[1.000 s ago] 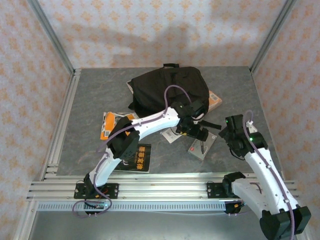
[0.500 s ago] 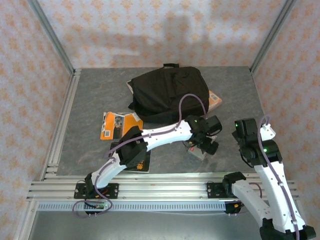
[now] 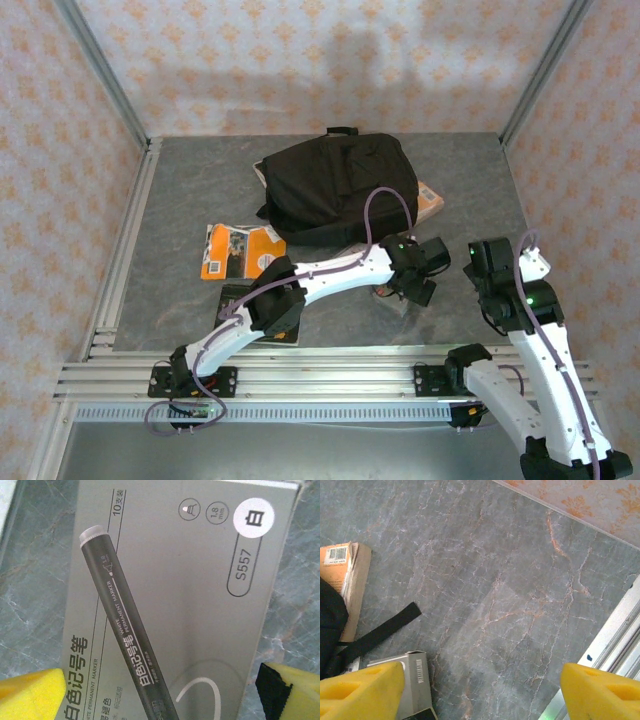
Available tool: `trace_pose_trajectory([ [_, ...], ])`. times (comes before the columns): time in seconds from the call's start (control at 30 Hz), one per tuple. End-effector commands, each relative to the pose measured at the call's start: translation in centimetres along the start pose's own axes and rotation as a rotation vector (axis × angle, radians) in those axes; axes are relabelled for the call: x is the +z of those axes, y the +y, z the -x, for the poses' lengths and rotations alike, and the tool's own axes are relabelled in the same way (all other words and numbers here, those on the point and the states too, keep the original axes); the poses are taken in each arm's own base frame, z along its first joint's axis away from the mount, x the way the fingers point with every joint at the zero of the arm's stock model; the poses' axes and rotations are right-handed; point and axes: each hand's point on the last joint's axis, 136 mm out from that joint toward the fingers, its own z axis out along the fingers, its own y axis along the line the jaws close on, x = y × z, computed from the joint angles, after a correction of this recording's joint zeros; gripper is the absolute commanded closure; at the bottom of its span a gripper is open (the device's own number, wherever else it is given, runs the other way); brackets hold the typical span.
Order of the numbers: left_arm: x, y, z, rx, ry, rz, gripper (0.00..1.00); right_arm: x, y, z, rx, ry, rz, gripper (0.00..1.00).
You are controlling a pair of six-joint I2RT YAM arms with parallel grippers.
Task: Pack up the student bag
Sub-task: Pick up the pencil case from the bottom-right of the table.
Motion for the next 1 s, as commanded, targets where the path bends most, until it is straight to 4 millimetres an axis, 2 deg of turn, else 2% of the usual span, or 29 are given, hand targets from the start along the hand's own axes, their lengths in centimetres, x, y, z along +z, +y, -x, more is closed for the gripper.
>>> trace_pose_trajectory([
  [0.0, 1.3, 0.6, -1.1, 0.025, 0.016, 0.071, 0.00, 0.2, -0.2, -0.5, -0.026, 0.011, -0.001, 0.19],
  [0.23, -0.1, 1.4, -0.5, 0.072, -0.016, 0.105, 0.00, 0.7, 0.2, -1.1, -0.039, 0.025, 0.012, 0.19],
  [0.47, -0.8, 1.3, -0.5, 0.129, -0.027, 0.110, 0.00, 1.0, 0.6, -1.5, -0.055, 0.037, 0.021, 0.19],
  [0.73, 1.3, 1.2, -1.7, 0.129, 0.023, 0.104, 0.00, 1.5, 0.6, -2.0, -0.068, 0.054, 0.017, 0.18],
  [0.97, 2.1, 0.5, -1.9, 0.126, 0.037, 0.074, 0.00, 1.9, 0.6, -2.6, -0.071, 0.072, 0.020, 0.18],
])
